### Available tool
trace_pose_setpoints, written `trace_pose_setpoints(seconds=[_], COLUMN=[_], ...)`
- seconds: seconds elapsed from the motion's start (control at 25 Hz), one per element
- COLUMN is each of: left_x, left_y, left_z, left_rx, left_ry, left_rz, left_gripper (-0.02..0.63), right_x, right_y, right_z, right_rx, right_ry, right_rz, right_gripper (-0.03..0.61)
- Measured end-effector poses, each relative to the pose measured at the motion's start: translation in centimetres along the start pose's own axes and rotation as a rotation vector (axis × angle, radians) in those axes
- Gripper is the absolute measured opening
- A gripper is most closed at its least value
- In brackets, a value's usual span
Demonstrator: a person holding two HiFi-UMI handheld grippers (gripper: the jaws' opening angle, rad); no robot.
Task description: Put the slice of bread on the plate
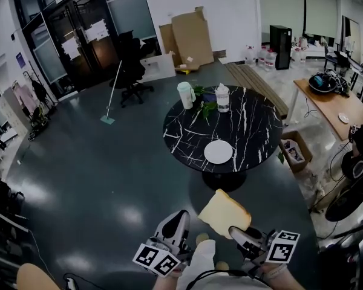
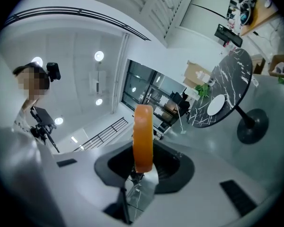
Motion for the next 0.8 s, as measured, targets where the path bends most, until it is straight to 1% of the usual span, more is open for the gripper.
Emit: trace_pose_setpoints(seconds=[0.16,0.36,0.44,0.6,0.68,0.8], left_x=[-0.9,-2.0,-2.7,-4.1,-5.0,-6.6], left_y=[-1.4,-5.0,-7.0,-10.9,-12.5,-13.9], left_z=[1.1,3.0,2.9,1.7,1.6,2.2], left_rx=[-0.017,-0.054,-0.06,-0.049,-0.048,-0.076], left_ry=[0.026,0.072,0.079,0.054,0.063,0.077], left_rz=[-0.005,0.03,0.048,0.096,0.105,0.105], left_gripper=[0.008,0.008,0.008,0.008,0.008,0.008], right_x=[1.8,4.0,4.9,6.9,7.8,8.6], right_y=[0.3,-0.2,-0.8,-2.9,-4.2,-6.1], right_z=[-0.4,-2.1,-3.1,-5.4,-6.5,-7.4], right_rx=[0.016,0.03,0.04,0.04,0.043,0.043], right_ry=[-0.038,-0.047,-0.055,-0.045,-0.043,-0.049], right_rz=[0.03,0.077,0.097,0.12,0.127,0.123], right_gripper=[0.092,0.092,0.092,0.092,0.092,0.092])
Point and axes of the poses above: the fingertips, and each gripper's own axes: y backward along the fingers, x to its right, z out of its underside, the point moved 2 cm from there along y, backward along the fingers
